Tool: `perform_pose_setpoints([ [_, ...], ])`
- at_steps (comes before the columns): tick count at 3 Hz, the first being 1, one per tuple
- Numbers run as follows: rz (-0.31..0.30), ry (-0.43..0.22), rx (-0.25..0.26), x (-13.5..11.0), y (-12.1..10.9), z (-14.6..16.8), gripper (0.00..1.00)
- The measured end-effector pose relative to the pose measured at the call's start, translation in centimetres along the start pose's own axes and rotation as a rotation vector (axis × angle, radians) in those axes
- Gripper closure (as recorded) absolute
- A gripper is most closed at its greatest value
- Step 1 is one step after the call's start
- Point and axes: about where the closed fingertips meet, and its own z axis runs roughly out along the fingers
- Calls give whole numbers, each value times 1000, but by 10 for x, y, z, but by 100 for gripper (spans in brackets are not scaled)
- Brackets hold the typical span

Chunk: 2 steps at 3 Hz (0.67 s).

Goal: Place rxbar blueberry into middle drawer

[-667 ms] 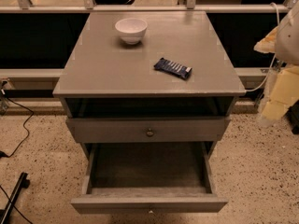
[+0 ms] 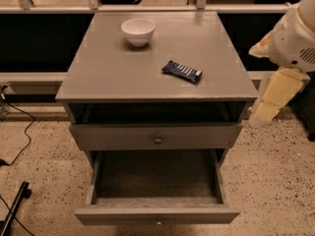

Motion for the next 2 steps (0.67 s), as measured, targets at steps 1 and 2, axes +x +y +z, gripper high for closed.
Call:
perform_pose_setpoints([
  [1, -32, -51, -33, -44, -32, 39, 0],
  [2, -51, -79, -44, -96, -71, 73, 0],
])
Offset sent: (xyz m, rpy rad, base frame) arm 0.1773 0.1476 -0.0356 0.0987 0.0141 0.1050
